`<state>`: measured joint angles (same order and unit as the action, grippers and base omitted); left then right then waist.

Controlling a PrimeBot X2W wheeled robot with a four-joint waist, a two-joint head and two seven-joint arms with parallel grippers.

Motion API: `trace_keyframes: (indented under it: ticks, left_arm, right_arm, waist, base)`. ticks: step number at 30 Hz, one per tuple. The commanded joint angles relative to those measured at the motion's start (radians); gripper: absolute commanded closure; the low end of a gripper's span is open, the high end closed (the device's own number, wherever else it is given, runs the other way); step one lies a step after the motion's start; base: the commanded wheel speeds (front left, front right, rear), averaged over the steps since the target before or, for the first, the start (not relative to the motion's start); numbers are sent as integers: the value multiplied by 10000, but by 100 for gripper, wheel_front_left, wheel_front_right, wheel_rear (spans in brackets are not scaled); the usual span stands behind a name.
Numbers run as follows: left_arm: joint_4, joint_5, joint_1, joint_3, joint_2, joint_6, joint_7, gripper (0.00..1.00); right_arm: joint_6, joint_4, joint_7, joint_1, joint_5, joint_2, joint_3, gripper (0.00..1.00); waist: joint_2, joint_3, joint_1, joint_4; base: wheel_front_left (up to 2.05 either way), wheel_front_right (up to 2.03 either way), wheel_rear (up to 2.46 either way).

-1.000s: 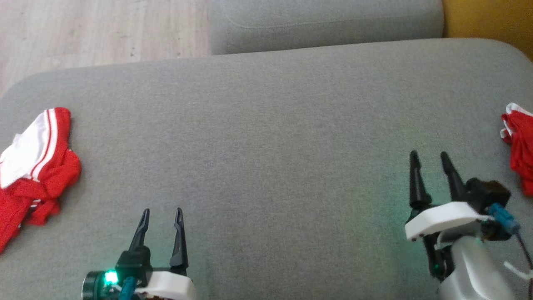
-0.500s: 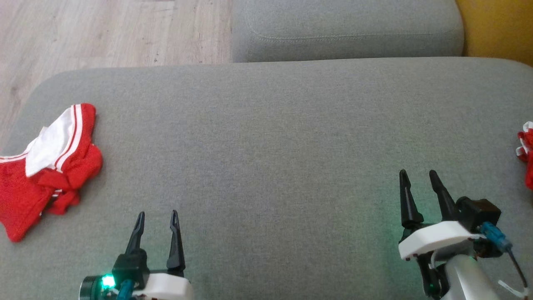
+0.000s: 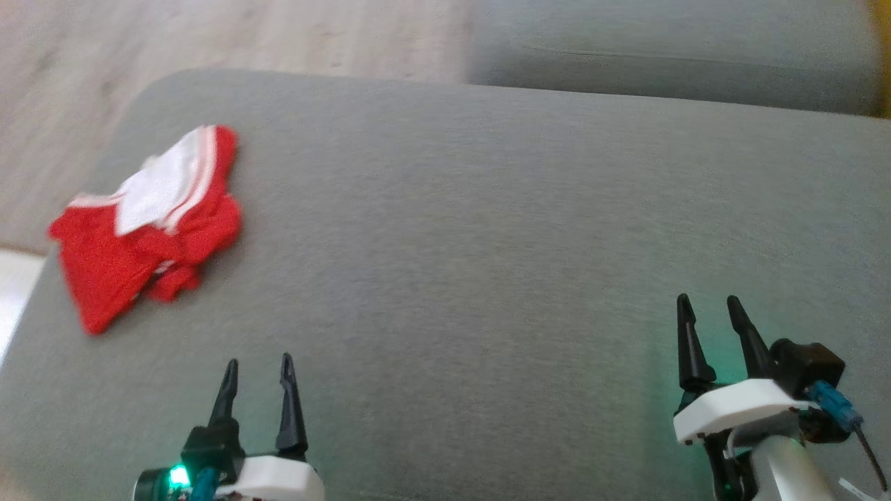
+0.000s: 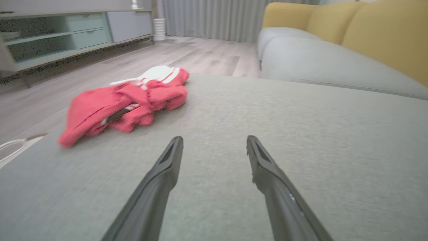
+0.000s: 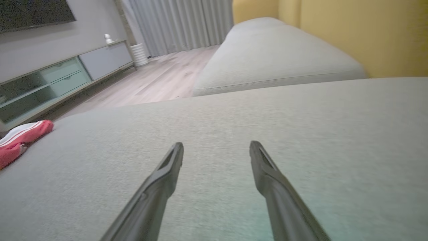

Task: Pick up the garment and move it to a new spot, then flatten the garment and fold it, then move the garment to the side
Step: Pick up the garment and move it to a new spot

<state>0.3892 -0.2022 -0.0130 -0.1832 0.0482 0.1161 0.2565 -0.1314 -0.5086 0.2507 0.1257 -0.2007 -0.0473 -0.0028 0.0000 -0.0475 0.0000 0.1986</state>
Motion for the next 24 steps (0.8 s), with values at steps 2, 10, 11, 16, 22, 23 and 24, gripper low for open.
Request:
trace_keyframes:
  ticks: [2, 10, 11, 16, 22, 23, 24]
  left_arm:
    - [-136, -82, -145, 425, 20, 106, 53, 0]
    - [-145, -354, 511, 1262, 20, 221, 53, 0]
    - [-153, -412, 554, 1377, 20, 221, 53, 0]
    - [-181, -610, 409, 1778, 20, 148, 53, 0]
    - [-228, -559, -497, 2268, 20, -390, 53, 0]
    - [-187, -493, -792, 2408, 23, -591, 53, 0]
    - [-136, -455, -1134, 2595, 43, -773, 53, 0]
  right_arm:
    - [7, 262, 110, 243, 43, -30, 320, 0]
    - [7, 114, 110, 419, -5, -30, 864, 0]
    - [7, 94, 110, 441, 5, -30, 900, 0]
    - [7, 73, 110, 604, 137, -30, 940, 0]
    - [7, 241, 110, 890, 529, -30, 934, 0]
    - [7, 276, 110, 982, 654, -30, 910, 0]
    - [7, 304, 110, 1077, 772, -30, 857, 0]
  waist:
    - [0, -266, 0, 1287]
    - [0, -360, 0, 2479]
    - [0, -374, 0, 2534]
    - [0, -545, 0, 2535]
    - [0, -1103, 0, 2253]
    - [0, -1287, 0, 2177]
    - [0, -1454, 0, 2114]
  base:
    - [0, 0, 0]
    - [0, 0, 0]
    - [0, 0, 0]
    - [0, 0, 0]
    - [0, 0, 0]
    - [0, 0, 0]
    - [0, 0, 0]
